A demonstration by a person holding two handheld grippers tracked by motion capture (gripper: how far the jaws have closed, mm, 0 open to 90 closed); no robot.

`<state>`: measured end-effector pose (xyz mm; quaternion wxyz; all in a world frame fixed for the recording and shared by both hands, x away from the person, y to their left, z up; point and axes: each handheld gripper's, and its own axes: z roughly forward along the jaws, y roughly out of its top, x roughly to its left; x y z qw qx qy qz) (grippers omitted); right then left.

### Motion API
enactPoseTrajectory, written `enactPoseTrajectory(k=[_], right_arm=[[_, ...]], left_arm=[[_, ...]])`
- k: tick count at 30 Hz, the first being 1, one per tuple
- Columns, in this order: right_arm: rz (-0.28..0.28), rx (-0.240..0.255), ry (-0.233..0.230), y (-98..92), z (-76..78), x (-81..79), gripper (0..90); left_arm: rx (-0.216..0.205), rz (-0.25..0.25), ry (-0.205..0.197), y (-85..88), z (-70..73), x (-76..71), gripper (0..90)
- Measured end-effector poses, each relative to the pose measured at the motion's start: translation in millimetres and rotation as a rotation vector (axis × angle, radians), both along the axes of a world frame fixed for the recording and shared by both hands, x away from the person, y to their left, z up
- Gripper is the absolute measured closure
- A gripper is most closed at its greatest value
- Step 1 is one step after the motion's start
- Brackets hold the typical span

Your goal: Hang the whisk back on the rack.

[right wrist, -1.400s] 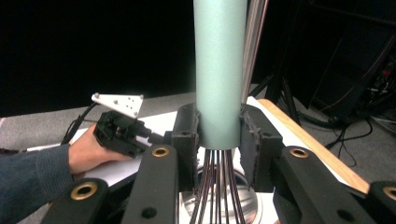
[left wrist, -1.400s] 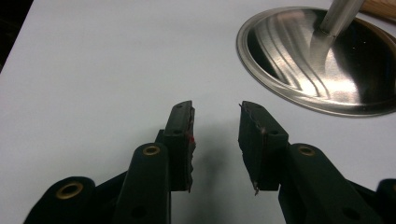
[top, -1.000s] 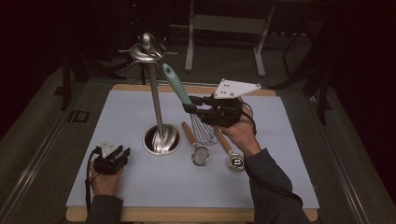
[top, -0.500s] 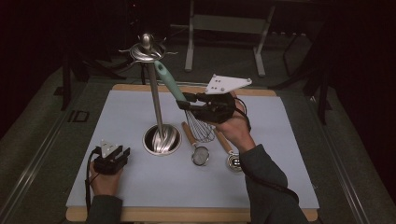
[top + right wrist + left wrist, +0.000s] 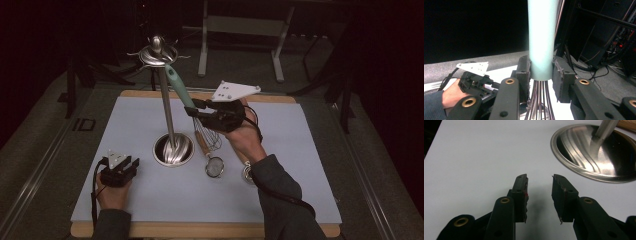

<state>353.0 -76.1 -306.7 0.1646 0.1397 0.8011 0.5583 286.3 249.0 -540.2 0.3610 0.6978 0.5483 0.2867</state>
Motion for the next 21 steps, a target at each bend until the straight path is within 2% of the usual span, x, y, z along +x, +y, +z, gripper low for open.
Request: enactPoseTrajectory(k=[8, 21], right_arm=[[-0.039, -0.032, 0.004, 16.0, -1.4, 1.7, 68.6], [-0.030, -0.035, 0.017, 22.1, -3.0, 4.1, 64.2]], left_arm=[[-0.002, -0.001, -0.001, 0.2, 0.0, 0.0, 65.7], [-0.001, 0.000, -0.001, 0.0, 0.0, 0.0, 65.7]])
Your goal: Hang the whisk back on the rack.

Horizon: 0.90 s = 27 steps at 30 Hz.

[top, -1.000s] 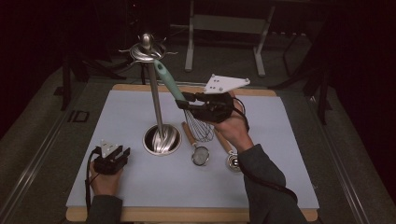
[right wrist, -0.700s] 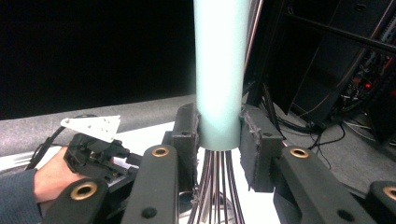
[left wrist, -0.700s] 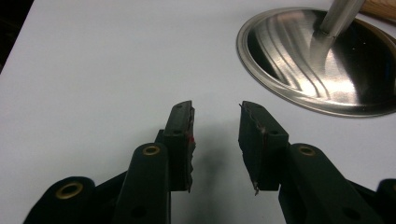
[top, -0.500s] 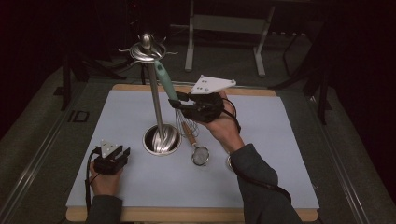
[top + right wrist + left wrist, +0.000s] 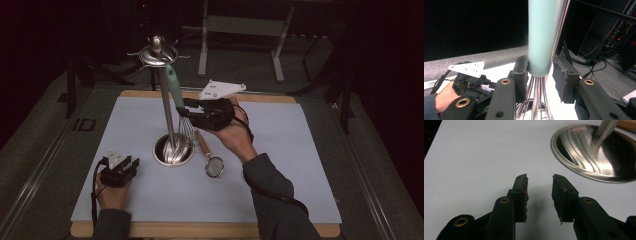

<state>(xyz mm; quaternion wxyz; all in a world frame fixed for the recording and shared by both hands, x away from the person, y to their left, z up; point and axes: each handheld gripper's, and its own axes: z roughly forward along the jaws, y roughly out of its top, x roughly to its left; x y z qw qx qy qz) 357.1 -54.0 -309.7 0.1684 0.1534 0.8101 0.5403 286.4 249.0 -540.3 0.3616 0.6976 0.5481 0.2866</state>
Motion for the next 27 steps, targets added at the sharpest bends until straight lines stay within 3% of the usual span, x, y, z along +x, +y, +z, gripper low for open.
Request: enactPoseTrajectory(k=[27], right_arm=[[-0.001, -0.005, 0.038, -15.0, -2.0, 4.3, 65.4]], left_arm=[[-0.004, -0.001, -0.003, 0.2, 0.0, -0.2, 66.9]])
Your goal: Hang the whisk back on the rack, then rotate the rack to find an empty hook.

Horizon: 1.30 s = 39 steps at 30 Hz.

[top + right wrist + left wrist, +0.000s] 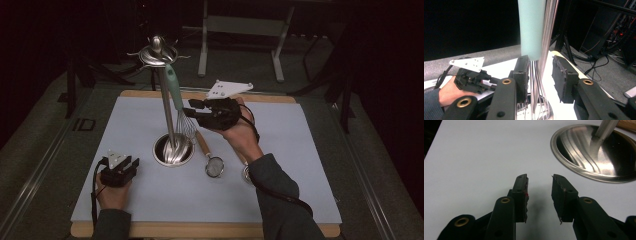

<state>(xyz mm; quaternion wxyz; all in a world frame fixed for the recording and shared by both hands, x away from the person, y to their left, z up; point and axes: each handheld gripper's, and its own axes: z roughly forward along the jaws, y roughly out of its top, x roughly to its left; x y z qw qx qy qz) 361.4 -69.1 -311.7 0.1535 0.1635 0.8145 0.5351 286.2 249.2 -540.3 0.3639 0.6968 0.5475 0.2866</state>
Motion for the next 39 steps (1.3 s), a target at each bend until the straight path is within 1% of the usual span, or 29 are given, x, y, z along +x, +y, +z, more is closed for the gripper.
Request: enactPoseTrajectory(k=[4, 7, 9, 11, 12, 13, 14, 15, 16, 17, 18, 19, 20, 21, 22, 23, 25, 27, 28, 29, 30, 31, 32, 33, 34, 35, 37, 38, 39], right_arm=[[0.001, -0.027, -0.007, -2.9, -0.2, 0.2, 65.2], [0.002, -0.033, -0.007, -4.5, -0.8, 0.7, 65.2], [0.003, -0.047, -0.002, -7.1, -3.1, 0.4, 65.0], [0.003, -0.053, -0.003, -8.2, -4.2, 0.5, 64.9], [0.004, -0.060, 0.001, -10.7, -6.5, 0.3, 64.7], [0.004, -0.064, 0.006, -12.2, -7.7, 0.2, 64.8], [0.004, -0.064, 0.006, -12.2, -7.7, 0.2, 64.8], [0.002, -0.078, 0.009, -15.1, -10.3, 0.4, 64.9], [-0.001, -0.085, 0.016, -16.5, -11.5, -0.3, 64.9], [-0.003, -0.093, 0.019, -18.0, -12.5, -1.0, 64.9], [-0.002, -0.099, 0.022, -19.8, -13.4, -1.7, 64.8], [-0.002, -0.099, 0.022, -19.8, -13.4, -1.7, 64.8], [-0.004, -0.108, 0.027, -23.5, -15.4, -2.9, 64.8], [-0.008, -0.113, 0.032, -25.5, -16.7, -3.4, 64.7], [-0.008, -0.113, 0.032, -25.5, -16.7, -3.4, 64.7], [-0.017, -0.133, 0.035, -29.0, -20.2, -3.4, 64.5], [-0.024, -0.152, 0.045, -32.2, -25.2, -2.8, 63.9], [-0.033, -0.176, 0.051, -34.8, -31.3, -2.2, 63.5], [-0.035, -0.179, 0.060, -35.8, -34.7, -2.2, 63.2], [-0.035, -0.186, 0.065, -37.2, -37.9, -2.2, 63.2], [-0.034, -0.191, 0.071, -38.5, -41.3, -2.5, 63.0], [-0.034, -0.191, 0.071, -38.5, -41.3, -2.5, 63.0], [-0.032, -0.202, 0.083, -41.5, -47.8, -3.4, 62.6], [-0.034, -0.199, 0.090, -43.2, -51.5, -4.3, 62.4], [-0.037, -0.205, 0.097, -44.8, -55.1, -5.1, 62.0], [-0.047, -0.215, 0.099, -46.1, -59.0, -6.1, 61.7], [-0.060, -0.243, 0.099, -48.4, -67.0, -7.5, 60.7], [-0.060, -0.243, 0.099, -48.4, -67.0, -7.5, 60.7], [-0.063, -0.252, 0.101, -49.4, -71.0, -8.2, 60.5]], left_arm=[[-0.003, 0.000, 0.000, 0.3, -0.1, 0.1, 67.2], [0.001, 0.000, 0.001, 0.5, 0.0, 0.0, 67.3], [-0.002, 0.003, -0.003, 0.5, 0.1, -0.4, 67.8], [-0.005, 0.005, -0.016, 1.0, 0.6, -1.8, 68.7], [-0.024, 0.005, -0.035, 1.7, 1.0, -3.4, 70.2], [-0.042, 0.001, -0.036, 2.7, 1.7, -3.7, 70.8], [-0.042, 0.001, -0.036, 2.7, 1.7, -3.7, 71.6], [-0.091, 0.001, -0.055, 2.9, 4.9, -6.1, 73.0], [-0.099, -0.002, -0.070, 1.7, 8.1, -7.7, 74.8], [-0.099, -0.002, -0.070, 1.7, 8.1, -7.7, 76.0], [-0.100, -0.014, -0.102, -2.0, 16.0, -10.3, 77.3], [-0.100, -0.014, -0.102, -2.0, 16.0, -10.3, 78.7], [-0.096, -0.022, -0.113, -3.9, 20.1, -11.7, 80.3], [-0.098, -0.034, -0.135, -7.7, 27.7, -13.2, 81.6], [-0.098, -0.034, -0.135, -7.7, 27.7, -13.2, 83.1], [-0.095, -0.045, -0.155, -10.3, 36.0, -15.1, 85.3], [-0.100, -0.050, -0.177, -11.5, 44.3, -16.5, 89.9], [-0.114, -0.057, -0.201, -12.6, 53.1, -16.8, 90.0], [-0.114, -0.057, -0.201, -12.6, 53.1, -16.8, 90.0], [-0.116, -0.061, -0.215, -13.2, 57.6, -16.8, 90.0], [-0.118, -0.067, -0.253, -15.9, 67.6, -19.2, 90.0], [-0.118, -0.067, -0.253, -15.9, 67.6, -19.2, 90.0], [-0.123, -0.083, -0.293, -19.8, 78.6, -22.1, 90.0], [-0.123, -0.083, -0.293, -19.8, 78.6, -22.1, 90.0], [-0.130, -0.089, -0.315, -21.9, 84.0, -23.3, 90.0], [-0.141, -0.107, -0.349, -25.0, 95.0, -24.8, 90.0], [-0.161, -0.118, -0.380, -27.8, 105.2, -25.0, 90.0], [-0.161, -0.118, -0.380, -27.8, 105.2, -25.0, 90.0], [-0.176, -0.128, -0.400, -28.9, 111.3, -24.9, 90.0]])
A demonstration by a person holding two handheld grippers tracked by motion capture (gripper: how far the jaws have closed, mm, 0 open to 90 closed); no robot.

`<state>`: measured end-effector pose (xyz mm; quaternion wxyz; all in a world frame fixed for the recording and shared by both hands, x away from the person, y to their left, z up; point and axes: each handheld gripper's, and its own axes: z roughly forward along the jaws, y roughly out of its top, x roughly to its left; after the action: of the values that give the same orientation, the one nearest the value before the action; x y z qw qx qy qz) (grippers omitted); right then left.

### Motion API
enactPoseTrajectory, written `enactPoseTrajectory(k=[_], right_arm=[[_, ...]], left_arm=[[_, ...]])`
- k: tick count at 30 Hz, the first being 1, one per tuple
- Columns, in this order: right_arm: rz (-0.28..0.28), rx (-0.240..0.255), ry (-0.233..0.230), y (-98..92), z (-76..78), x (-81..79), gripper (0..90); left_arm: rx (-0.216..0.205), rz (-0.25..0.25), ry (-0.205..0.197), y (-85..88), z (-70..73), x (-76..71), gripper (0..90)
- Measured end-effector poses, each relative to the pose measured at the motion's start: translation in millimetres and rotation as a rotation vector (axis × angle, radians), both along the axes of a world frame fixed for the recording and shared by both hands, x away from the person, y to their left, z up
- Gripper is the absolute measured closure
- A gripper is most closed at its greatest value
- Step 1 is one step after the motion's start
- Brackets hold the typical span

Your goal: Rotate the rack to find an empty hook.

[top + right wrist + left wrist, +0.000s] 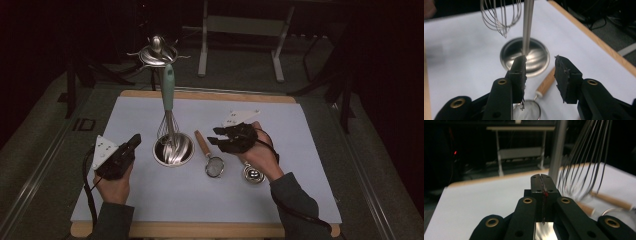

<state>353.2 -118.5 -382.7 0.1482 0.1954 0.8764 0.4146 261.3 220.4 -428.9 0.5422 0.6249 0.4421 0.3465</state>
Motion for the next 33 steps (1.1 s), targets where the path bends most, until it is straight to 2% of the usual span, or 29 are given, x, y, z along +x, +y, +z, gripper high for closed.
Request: enactPoseTrajectory(k=[2, 3, 4, 5, 6, 8, 9, 10, 13, 15, 17, 21, 22, 25, 26, 28, 30, 33], right_arm=[[-0.013, -0.013, 0.018, -3.0, -11.1, -1.5, 59.2], [-0.013, -0.015, 0.024, -4.2, -14.8, -1.4, 58.8], [-0.016, -0.018, 0.037, -5.1, -18.5, -1.5, 58.5], [-0.016, -0.018, 0.037, -5.1, -18.5, -1.5, 58.5], [-0.021, -0.035, 0.051, -7.0, -26.3, -1.6, 58.1], [-0.023, -0.047, 0.056, -8.1, -30.3, -1.8, 57.9], [-0.032, -0.067, 0.059, -10.5, -37.6, -2.5, 57.7], [-0.036, -0.074, 0.059, -12.1, -40.8, -2.9, 57.5], [-0.043, -0.072, 0.074, -17.4, -49.6, -5.7, 57.0], [-0.047, -0.065, 0.084, -21.3, -56.2, -7.8, 56.8], [-0.056, -0.065, 0.086, -23.1, -59.4, -9.1, 56.8], [-0.100, -0.082, 0.075, -31.1, -74.1, -16.4, 55.8], [-0.100, -0.082, 0.075, -31.1, -74.1, -16.4, 55.8], [-0.120, -0.072, 0.078, -36.6, -83.2, -20.3, 55.7], [-0.120, -0.072, 0.078, -36.6, -83.2, -20.3, 55.7], [-0.140, -0.084, 0.064, -39.4, -86.3, -21.4, 55.7], [-0.160, -0.057, 0.075, -46.2, -89.2, -20.0, 55.7], [-0.176, -0.050, 0.076, -51.0, -88.8, -18.3, 55.7]], left_arm=[[-0.033, -0.018, -0.047, -3.4, 13.0, 0.5, 90.0], [-0.033, -0.018, -0.047, -3.4, 13.0, 0.5, 90.0], [-0.053, -0.033, -0.084, -5.5, 22.4, 0.3, 90.0], [-0.053, -0.033, -0.084, -5.5, 22.4, 0.3, 90.0], [-0.060, -0.039, -0.103, -6.3, 27.2, 0.2, 90.0], [-0.077, -0.051, -0.137, -7.8, 36.4, -0.3, 90.0], [-0.085, -0.058, -0.164, -9.1, 44.8, -0.1, 90.0], [-0.085, -0.058, -0.164, -9.1, 44.8, -0.1, 90.0], [-0.089, -0.072, -0.201, -10.5, 56.9, 1.2, 90.0], [-0.102, -0.087, -0.241, -11.4, 69.8, 2.4, 90.0], [-0.106, -0.092, -0.251, -11.8, 74.6, 2.9, 90.0], [-0.110, -0.107, -0.302, -16.3, 96.8, 3.8, 90.0], [-0.110, -0.107, -0.302, -16.3, 96.8, 3.8, 90.0], [-0.116, -0.111, -0.332, -19.2, 112.8, 6.0, 90.0], [-0.116, -0.111, -0.332, -19.2, 112.8, 6.0, 90.0], [-0.119, -0.112, -0.345, -20.3, 120.0, 7.6, 90.0], [-0.128, -0.114, -0.354, -21.6, 126.1, 9.5, 90.0], [-0.130, -0.114, -0.360, -25.0, 133.3, 14.2, 90.0]])
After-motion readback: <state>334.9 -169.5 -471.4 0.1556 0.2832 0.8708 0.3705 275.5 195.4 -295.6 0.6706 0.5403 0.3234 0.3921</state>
